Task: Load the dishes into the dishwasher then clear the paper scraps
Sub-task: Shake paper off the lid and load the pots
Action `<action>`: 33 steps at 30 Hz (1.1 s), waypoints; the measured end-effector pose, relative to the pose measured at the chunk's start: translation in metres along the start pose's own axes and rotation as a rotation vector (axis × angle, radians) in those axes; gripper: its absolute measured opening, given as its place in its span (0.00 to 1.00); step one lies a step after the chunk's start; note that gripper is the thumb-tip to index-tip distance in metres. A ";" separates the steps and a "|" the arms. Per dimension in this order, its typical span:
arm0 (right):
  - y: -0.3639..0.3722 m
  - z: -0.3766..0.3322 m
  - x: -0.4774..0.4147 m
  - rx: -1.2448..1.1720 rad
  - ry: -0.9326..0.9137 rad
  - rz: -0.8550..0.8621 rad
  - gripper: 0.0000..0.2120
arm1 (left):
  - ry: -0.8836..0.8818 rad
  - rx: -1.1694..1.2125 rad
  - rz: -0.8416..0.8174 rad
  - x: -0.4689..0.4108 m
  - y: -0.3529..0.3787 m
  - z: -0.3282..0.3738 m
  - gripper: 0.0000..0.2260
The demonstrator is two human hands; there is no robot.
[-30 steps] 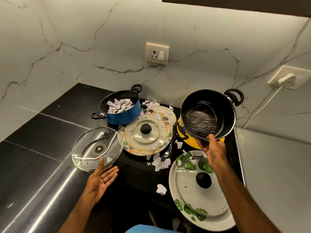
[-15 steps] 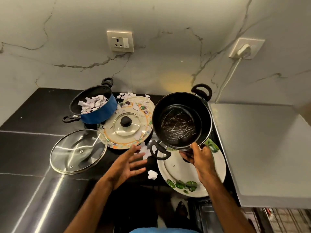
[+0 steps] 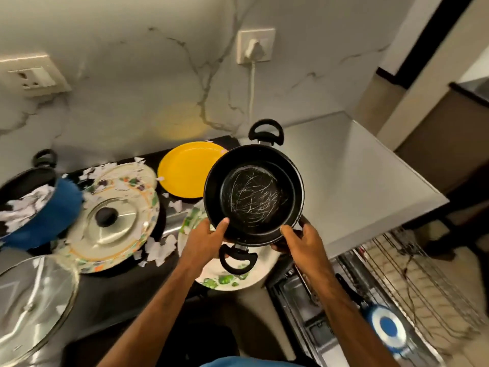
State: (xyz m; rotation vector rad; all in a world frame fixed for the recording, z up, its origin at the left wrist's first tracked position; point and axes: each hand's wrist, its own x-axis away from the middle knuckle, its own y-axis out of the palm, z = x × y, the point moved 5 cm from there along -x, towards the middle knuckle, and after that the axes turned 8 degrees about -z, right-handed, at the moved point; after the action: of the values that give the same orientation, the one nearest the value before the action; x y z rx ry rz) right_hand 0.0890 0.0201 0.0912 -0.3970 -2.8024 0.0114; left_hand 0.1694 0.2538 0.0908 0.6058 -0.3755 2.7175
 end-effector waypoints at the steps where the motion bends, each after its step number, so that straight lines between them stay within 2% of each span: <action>1: -0.016 0.002 0.005 -0.001 0.005 0.026 0.15 | 0.002 -0.037 -0.012 -0.004 0.015 0.003 0.11; 3: -0.044 0.007 0.015 -0.012 0.012 0.069 0.19 | 0.021 -0.099 -0.023 -0.012 0.044 0.009 0.07; 6: -0.093 0.019 0.032 -0.027 0.039 0.104 0.29 | 0.038 -0.136 -0.049 -0.019 0.093 0.022 0.11; 10: -0.151 0.044 0.052 -0.369 0.133 0.138 0.42 | -0.030 0.047 -0.147 -0.021 0.165 0.030 0.07; 11: -0.164 0.049 0.059 -0.393 0.140 0.130 0.40 | -0.059 0.097 -0.176 -0.018 0.186 0.032 0.06; 15: -0.198 0.061 0.087 -0.307 0.196 -0.018 0.21 | -0.154 0.278 -0.304 -0.008 0.264 0.028 0.03; 18: -0.219 0.065 0.102 -0.442 0.245 -0.130 0.19 | -0.190 0.382 -0.350 0.001 0.308 0.026 0.12; 22: -0.248 0.073 0.117 -0.541 0.238 -0.235 0.22 | -0.202 0.452 -0.435 0.021 0.347 0.024 0.21; 26: -0.266 0.074 0.133 -0.563 0.230 -0.340 0.23 | -0.195 0.429 -0.486 0.055 0.371 0.021 0.16; 29: -0.270 0.074 0.141 -0.523 0.222 -0.380 0.28 | -0.151 0.425 -0.505 0.072 0.376 0.020 0.13; 33: -0.266 0.071 0.154 -0.418 0.235 -0.438 0.33 | -0.142 0.409 -0.524 0.088 0.368 0.007 0.16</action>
State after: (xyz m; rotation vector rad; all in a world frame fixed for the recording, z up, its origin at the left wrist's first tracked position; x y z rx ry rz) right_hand -0.1449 -0.1914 0.0832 0.1294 -2.5830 -0.6773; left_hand -0.0400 -0.0603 0.0696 0.8659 0.2858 2.2505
